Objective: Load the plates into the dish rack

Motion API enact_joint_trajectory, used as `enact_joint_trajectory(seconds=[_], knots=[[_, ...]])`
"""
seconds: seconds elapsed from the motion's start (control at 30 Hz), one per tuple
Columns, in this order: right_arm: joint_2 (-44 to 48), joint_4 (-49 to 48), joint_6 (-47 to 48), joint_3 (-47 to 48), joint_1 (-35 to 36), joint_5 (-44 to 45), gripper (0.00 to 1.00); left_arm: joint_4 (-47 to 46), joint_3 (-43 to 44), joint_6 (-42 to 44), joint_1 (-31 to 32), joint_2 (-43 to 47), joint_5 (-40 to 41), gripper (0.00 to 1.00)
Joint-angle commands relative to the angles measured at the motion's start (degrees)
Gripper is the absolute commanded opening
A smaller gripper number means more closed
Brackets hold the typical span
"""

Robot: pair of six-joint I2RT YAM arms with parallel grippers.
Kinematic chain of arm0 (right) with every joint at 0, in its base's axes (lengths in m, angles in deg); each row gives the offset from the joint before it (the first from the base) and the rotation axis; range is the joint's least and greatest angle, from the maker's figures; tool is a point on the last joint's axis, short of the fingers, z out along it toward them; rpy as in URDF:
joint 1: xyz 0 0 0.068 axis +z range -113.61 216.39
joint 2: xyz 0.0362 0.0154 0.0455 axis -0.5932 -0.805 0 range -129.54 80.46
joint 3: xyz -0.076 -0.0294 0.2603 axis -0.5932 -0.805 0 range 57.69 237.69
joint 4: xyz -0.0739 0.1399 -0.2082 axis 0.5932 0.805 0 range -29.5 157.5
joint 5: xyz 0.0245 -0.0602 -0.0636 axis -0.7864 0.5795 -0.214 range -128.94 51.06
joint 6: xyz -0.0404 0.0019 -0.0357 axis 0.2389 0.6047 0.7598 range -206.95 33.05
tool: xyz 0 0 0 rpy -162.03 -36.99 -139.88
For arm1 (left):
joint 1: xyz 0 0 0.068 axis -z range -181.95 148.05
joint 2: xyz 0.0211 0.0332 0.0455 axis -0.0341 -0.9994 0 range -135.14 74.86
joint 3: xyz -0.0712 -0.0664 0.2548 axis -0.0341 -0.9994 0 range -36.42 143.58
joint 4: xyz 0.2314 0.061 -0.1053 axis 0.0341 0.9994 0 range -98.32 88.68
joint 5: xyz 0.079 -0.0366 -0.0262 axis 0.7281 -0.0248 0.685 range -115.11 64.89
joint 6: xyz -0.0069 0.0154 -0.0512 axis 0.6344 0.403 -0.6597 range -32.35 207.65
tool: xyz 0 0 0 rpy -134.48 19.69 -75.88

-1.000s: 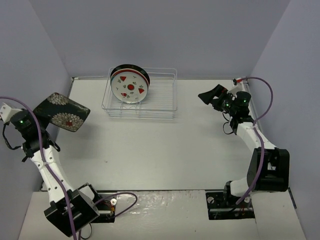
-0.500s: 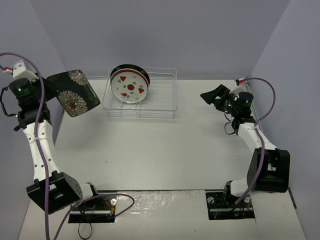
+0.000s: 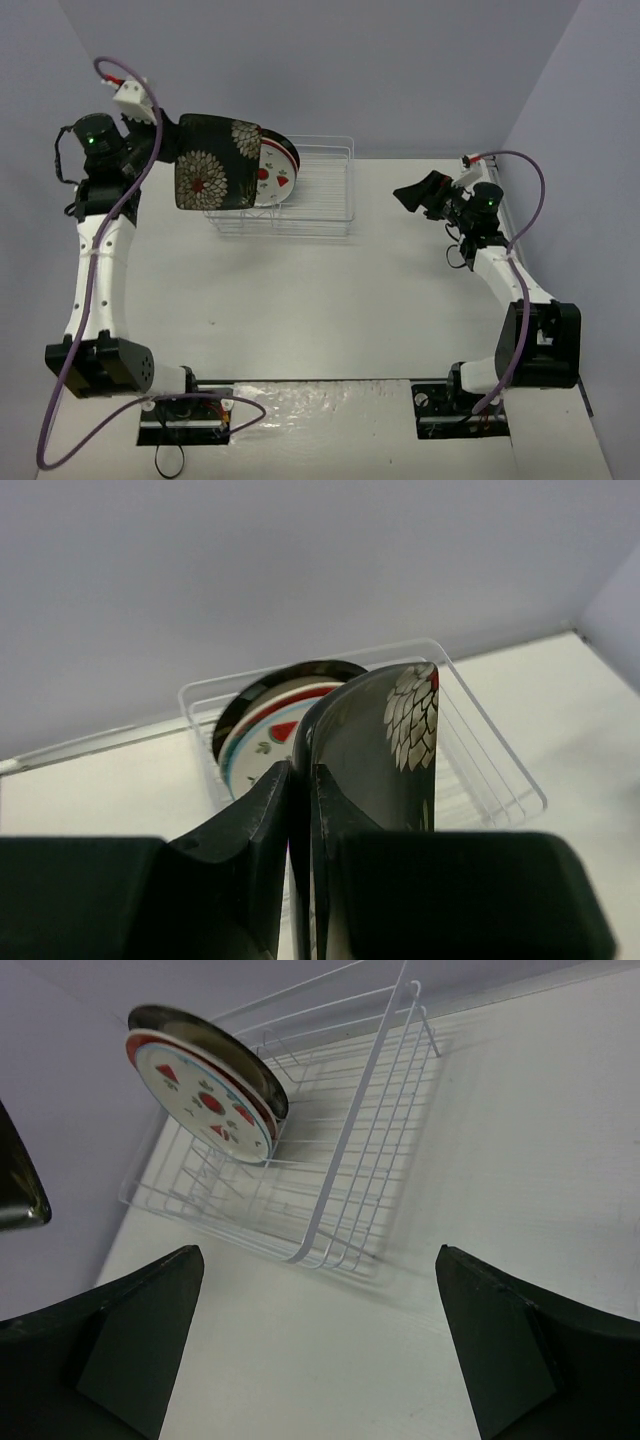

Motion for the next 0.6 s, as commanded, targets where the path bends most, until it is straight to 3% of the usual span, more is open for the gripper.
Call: enact_joint_trajectory(seconds=[0.0,0.17,0.3,0.43,0.57], knots=[[3.6,-4.0,14.8,3.4,8.9,-2.6,0.99,-4.2,11.1,5.1,3.5,-4.5,-3.4,0.0],[-4.0,-1.9,21.7,12.9,22.1,-5.0,0.98,-7.8,11.9,0.8,4.0,-7.6,-6.3,0.0],[-11.8,-4.5,20.6,20.6,26.1,-9.0,0.98,-11.2,11.3,-0.1,5.6,-8.6,-11.0,0.0],[-15.8,-3.6,18.4,24.1,26.5,-8.7,0.97,-9.1,12.9,4.9,6.9,-9.6,-11.3,0.0],[-15.4,-1.8,18.5,22.9,26.3,-7.0,0.97,-0.5,17.4,18.2,9.7,-12.4,-10.7,0.0]])
